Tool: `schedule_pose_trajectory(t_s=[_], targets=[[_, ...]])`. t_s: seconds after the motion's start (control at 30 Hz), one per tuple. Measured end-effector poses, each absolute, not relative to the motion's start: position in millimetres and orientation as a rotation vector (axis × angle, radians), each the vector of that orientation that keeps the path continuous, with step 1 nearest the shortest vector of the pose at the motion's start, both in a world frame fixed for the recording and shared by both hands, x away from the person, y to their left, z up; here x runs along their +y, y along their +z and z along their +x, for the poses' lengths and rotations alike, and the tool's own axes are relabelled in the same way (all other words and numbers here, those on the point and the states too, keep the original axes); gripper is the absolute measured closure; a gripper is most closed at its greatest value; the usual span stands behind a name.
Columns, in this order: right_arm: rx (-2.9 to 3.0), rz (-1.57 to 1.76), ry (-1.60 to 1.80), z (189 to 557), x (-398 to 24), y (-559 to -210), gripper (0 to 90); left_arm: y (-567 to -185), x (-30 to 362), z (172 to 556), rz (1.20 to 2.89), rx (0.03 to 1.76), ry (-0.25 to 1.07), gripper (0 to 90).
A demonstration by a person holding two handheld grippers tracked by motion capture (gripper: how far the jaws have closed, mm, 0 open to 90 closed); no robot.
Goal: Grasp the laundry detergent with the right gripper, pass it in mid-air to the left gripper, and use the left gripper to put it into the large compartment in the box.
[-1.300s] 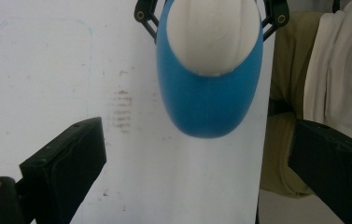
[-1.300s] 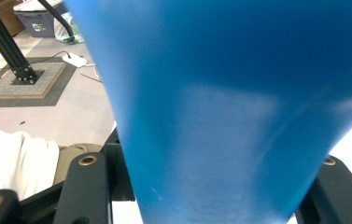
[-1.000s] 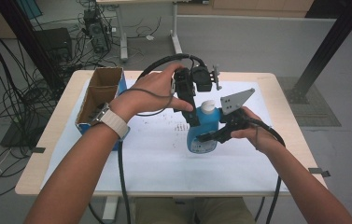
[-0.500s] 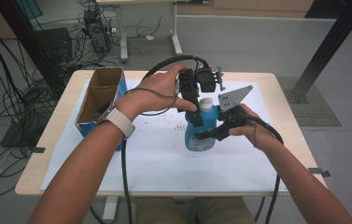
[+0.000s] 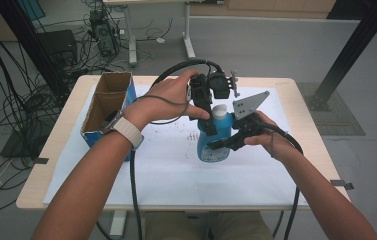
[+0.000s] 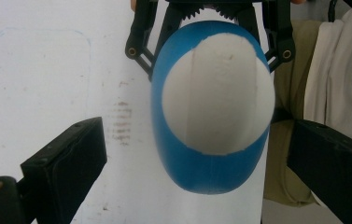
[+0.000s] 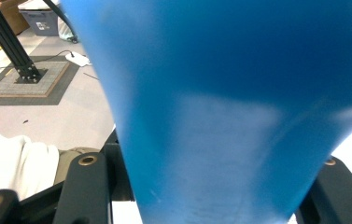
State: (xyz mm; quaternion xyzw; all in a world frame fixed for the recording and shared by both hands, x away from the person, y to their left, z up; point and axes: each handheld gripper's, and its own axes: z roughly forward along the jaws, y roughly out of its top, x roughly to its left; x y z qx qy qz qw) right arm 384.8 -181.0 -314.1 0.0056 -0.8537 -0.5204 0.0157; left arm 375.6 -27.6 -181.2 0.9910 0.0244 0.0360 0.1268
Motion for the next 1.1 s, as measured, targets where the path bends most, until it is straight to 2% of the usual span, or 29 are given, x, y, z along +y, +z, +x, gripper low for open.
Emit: schedule_pose_trajectory(t_s=[1.1], targets=[[-2.656,0.011,-1.604,385.5,-181.0,-314.9,42.9,-181.9,-27.2,375.7,2.889,0.082,0.119,5.5]])
